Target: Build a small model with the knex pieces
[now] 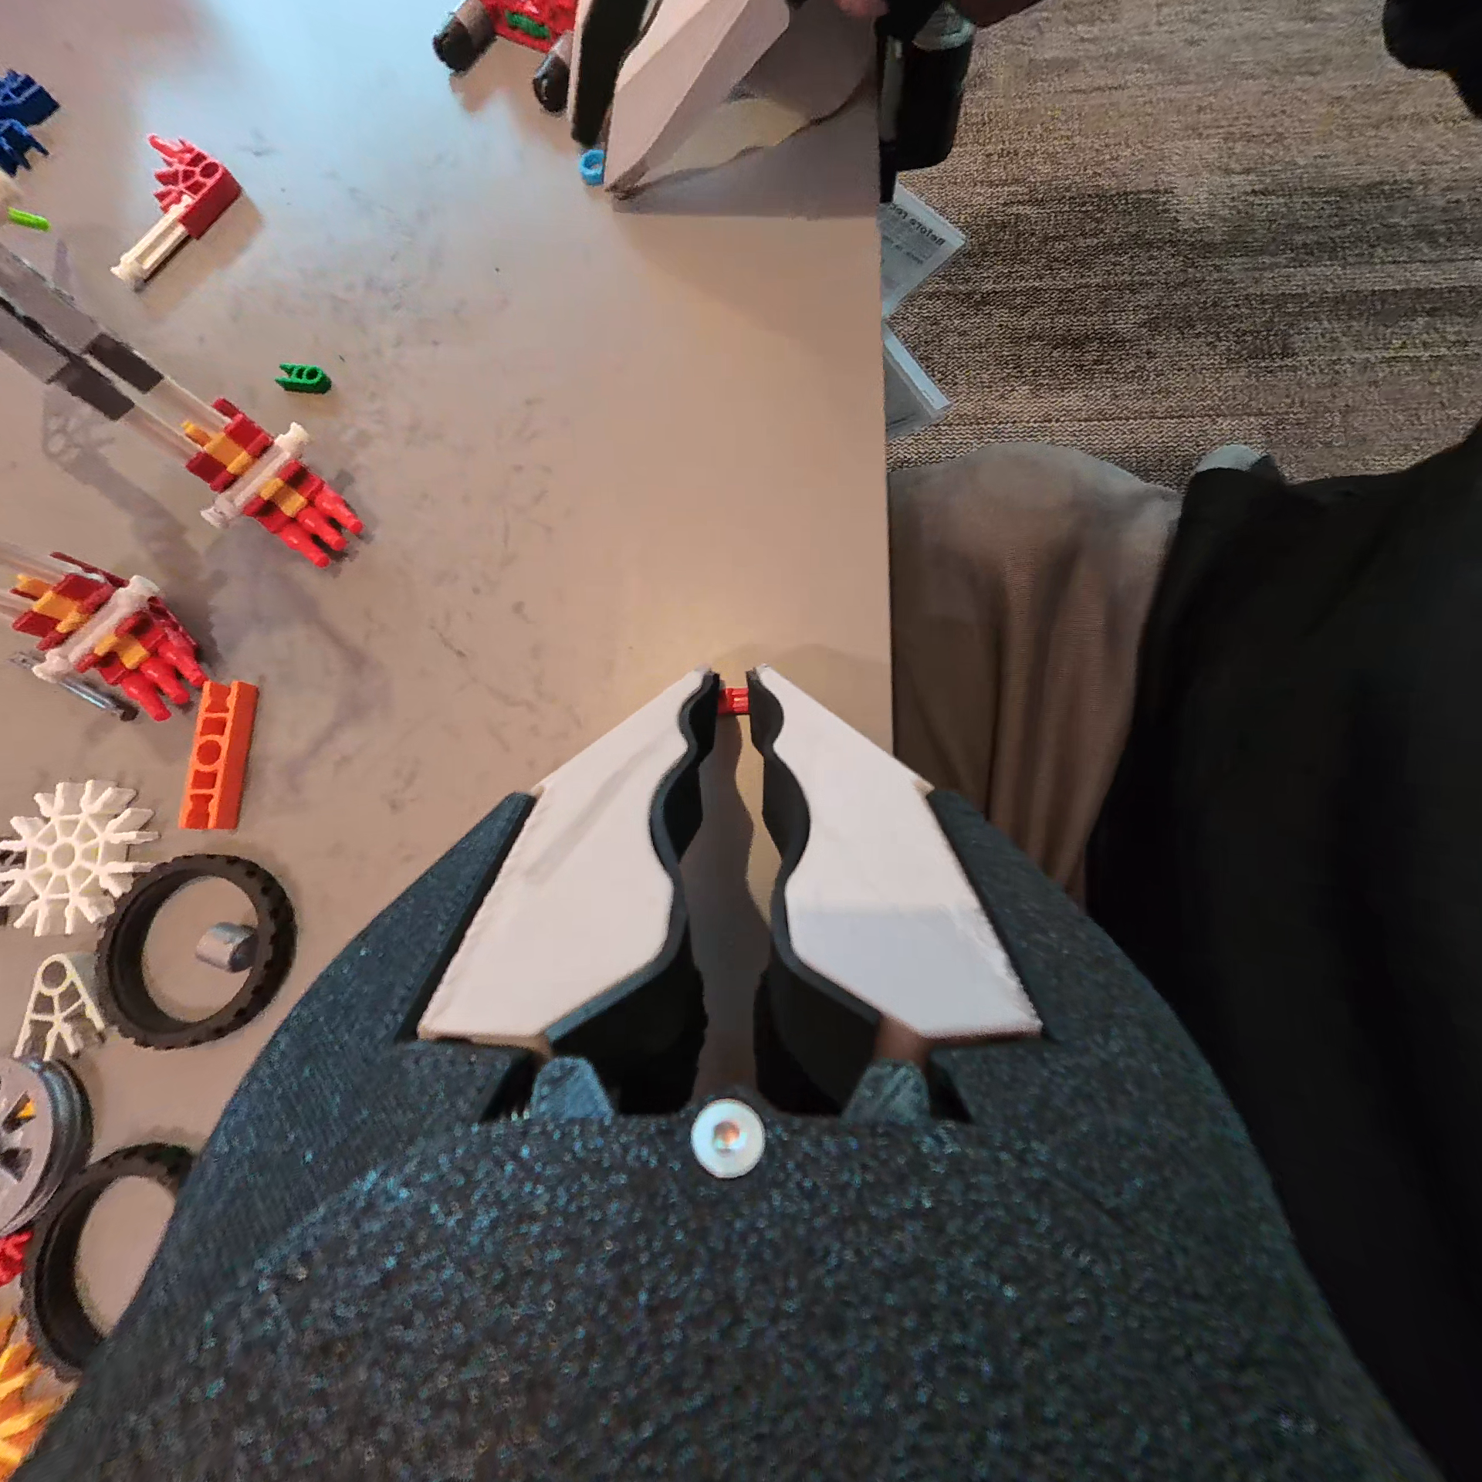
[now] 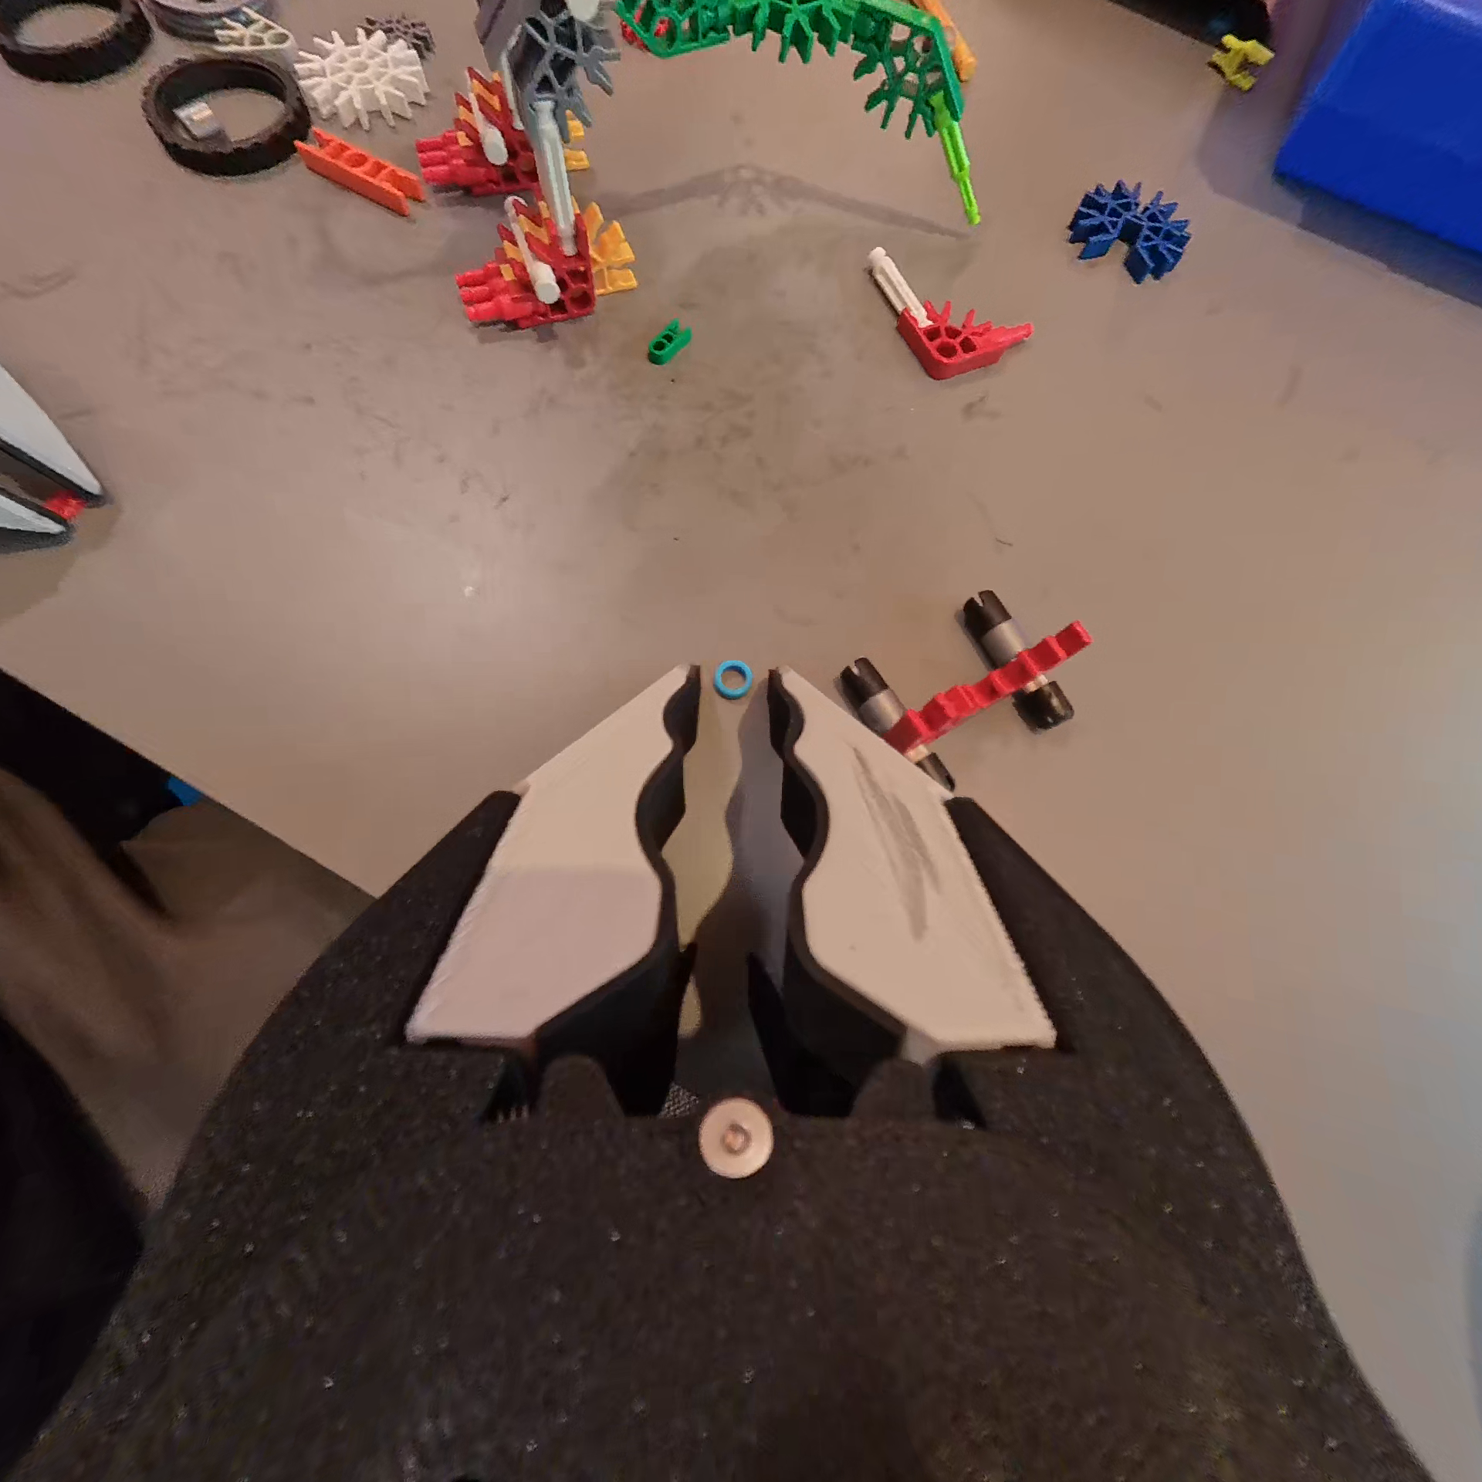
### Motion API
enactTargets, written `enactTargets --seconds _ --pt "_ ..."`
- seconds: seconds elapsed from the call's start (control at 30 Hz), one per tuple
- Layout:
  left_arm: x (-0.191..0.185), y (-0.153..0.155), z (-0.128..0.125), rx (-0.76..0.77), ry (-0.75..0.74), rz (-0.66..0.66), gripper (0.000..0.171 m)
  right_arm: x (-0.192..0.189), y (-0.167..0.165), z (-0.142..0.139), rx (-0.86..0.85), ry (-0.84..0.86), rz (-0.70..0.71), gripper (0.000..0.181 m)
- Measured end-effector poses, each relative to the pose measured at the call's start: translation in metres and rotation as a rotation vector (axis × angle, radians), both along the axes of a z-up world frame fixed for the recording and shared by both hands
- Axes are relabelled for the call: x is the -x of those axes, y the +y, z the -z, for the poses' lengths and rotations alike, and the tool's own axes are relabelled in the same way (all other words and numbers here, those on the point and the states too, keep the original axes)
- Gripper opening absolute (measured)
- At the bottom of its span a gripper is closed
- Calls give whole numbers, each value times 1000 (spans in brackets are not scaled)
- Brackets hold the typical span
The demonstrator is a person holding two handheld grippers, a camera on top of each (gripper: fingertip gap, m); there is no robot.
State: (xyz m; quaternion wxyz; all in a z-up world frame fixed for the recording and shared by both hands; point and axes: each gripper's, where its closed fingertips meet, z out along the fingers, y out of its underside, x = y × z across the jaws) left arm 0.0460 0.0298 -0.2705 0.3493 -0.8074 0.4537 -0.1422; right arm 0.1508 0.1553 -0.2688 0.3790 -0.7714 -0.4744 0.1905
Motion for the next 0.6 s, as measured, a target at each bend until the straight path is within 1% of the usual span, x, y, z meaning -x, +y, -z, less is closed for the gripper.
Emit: enactTargets --seconds 0.03,0.13,0.33,0.37,0.4,0.43,0.53,0.6 --pt "2 1 0 0 0 -7 5 -1 2 0 2 -7 9 9" --pt "12 5 0 -7 13 -33 5 -3 5 1 0 -29 9 1" --pt "38 14 0 -5 19 -104 5 -2 6 1 -23 -46 -4 0" --pt "44 16 0 -5 20 -119 5 -1 5 1 -21 -40 -8 1" --pt "49 17 0 -4 21 -133 5 0 5 0 -15 -32 -6 11" --pt "54 19 0 -4 21 -146 5 1 5 0 -18 -32 -2 17" --pt "65 22 -1 -8 27 -179 6 0 8 0 -52 -61 2 19" --pt "74 26 -1 -12 34 -205 5 3 7 0 -46 -59 -6 19"
